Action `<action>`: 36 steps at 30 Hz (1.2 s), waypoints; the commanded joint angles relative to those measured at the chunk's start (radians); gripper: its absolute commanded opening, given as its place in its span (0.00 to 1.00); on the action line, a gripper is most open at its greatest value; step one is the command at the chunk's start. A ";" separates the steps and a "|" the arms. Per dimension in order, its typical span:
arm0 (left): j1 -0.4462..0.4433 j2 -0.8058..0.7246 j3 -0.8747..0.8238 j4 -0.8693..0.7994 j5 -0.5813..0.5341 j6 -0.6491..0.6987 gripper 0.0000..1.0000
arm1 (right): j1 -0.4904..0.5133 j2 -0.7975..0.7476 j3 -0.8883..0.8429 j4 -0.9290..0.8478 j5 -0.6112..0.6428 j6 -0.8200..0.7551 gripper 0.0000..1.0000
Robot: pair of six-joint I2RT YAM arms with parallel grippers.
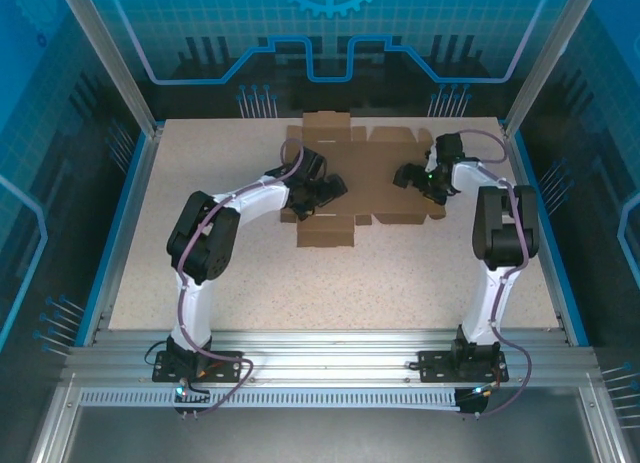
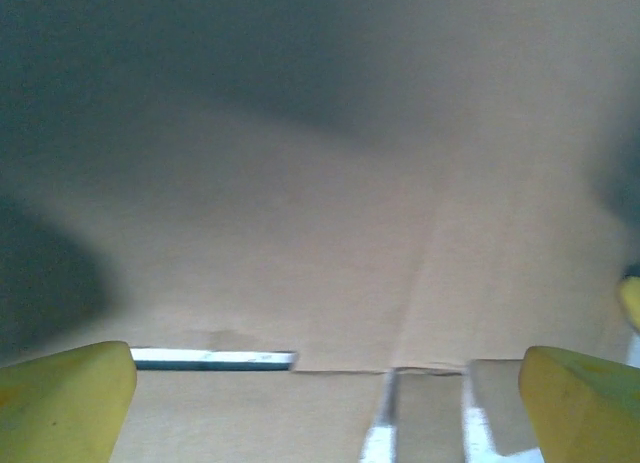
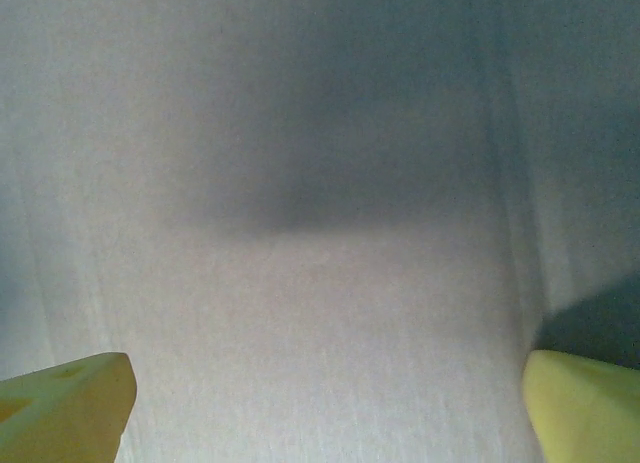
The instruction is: Fold the paper box
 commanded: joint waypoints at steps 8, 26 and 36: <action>0.008 -0.144 -0.093 0.006 0.030 0.048 0.99 | 0.022 -0.106 -0.185 0.024 -0.037 0.012 1.00; 0.038 -0.002 0.018 -0.067 0.048 0.076 0.99 | 0.049 -0.278 -0.475 0.139 -0.194 0.061 1.00; 0.072 0.039 0.079 -0.112 0.052 0.097 0.99 | 0.255 -0.459 -0.668 0.211 -0.070 0.235 1.00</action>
